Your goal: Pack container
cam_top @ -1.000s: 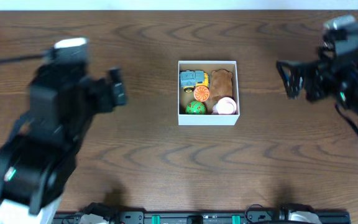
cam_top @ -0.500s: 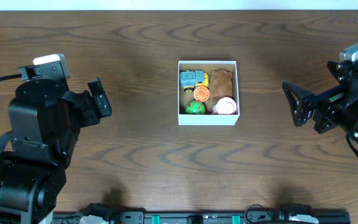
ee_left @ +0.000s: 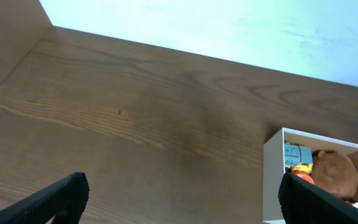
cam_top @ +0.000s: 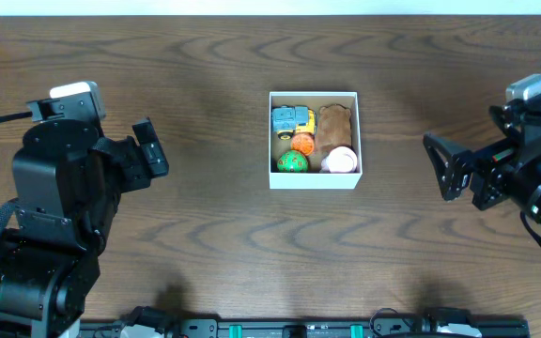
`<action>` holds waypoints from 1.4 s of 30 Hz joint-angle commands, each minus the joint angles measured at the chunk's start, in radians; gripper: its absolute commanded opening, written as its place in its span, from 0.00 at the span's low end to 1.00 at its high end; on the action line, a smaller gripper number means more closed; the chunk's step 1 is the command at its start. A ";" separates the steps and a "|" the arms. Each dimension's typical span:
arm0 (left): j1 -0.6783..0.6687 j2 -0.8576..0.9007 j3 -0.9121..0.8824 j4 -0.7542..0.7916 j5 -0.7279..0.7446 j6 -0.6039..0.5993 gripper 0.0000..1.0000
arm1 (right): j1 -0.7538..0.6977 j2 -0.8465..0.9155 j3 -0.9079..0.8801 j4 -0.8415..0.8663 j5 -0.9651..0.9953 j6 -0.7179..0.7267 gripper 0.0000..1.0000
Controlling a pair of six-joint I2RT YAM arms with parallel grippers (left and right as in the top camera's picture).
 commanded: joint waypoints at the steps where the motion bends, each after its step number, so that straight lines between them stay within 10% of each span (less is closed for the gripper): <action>1: 0.005 -0.002 0.011 0.000 -0.016 -0.009 0.98 | 0.011 -0.003 0.005 -0.012 -0.006 -0.007 0.99; 11: 0.005 -0.002 0.011 0.000 -0.016 -0.009 0.98 | 0.011 -0.040 -0.085 0.085 0.087 -0.012 0.99; 28: 0.005 -0.002 0.011 0.000 -0.016 -0.009 0.98 | 0.011 -0.573 -1.062 0.632 0.095 -0.020 0.99; 42: 0.005 -0.002 0.011 0.000 -0.016 -0.009 0.98 | 0.011 -0.930 -1.411 0.690 0.099 -0.018 0.99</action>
